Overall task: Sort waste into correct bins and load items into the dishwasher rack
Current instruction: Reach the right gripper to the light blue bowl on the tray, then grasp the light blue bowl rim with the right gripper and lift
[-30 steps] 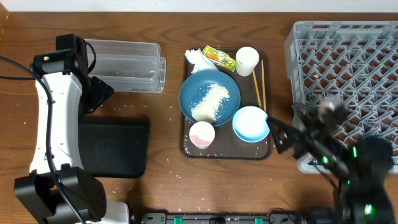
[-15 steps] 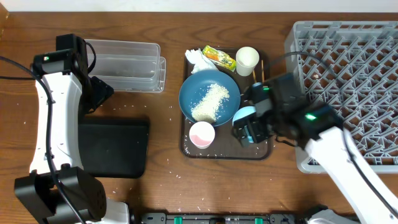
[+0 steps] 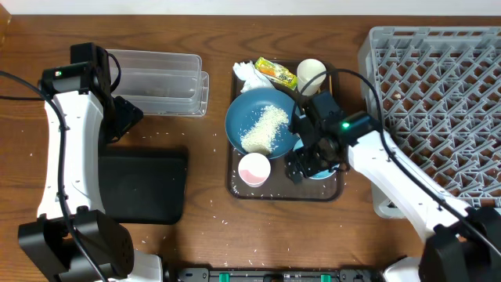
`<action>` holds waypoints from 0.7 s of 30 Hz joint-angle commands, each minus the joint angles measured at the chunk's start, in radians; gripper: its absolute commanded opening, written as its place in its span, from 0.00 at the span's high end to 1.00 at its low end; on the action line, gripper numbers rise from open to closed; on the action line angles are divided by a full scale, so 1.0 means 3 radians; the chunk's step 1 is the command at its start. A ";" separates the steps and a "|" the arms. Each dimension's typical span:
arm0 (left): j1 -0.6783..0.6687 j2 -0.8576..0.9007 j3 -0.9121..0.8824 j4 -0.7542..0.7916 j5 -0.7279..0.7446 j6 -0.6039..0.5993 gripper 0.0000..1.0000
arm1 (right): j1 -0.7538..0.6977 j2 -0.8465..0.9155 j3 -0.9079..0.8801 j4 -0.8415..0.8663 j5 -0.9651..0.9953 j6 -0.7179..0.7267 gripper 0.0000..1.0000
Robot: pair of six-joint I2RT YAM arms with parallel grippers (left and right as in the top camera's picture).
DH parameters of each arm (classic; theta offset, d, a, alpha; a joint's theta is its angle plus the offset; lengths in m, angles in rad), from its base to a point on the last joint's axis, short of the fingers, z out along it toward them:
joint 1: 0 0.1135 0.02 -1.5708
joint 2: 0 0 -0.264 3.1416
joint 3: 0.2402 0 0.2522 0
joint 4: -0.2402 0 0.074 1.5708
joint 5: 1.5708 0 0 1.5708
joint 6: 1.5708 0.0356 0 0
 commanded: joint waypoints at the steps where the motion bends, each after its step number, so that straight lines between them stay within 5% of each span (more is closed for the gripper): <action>1: 0.0013 -0.0055 -0.0008 -0.0019 -0.0017 0.0022 0.02 | 0.0024 0.0121 0.0058 0.0090 0.0039 0.0067 0.30; 3: 0.0013 -0.0055 -0.0008 -0.0019 -0.0017 0.0022 0.02 | 0.0024 0.0202 0.0058 0.0126 0.0228 0.0273 0.40; 21: 0.0013 -0.0055 -0.0008 -0.0018 -0.0017 0.0022 0.02 | 0.0066 0.0608 0.0058 0.0207 0.0357 0.0726 0.46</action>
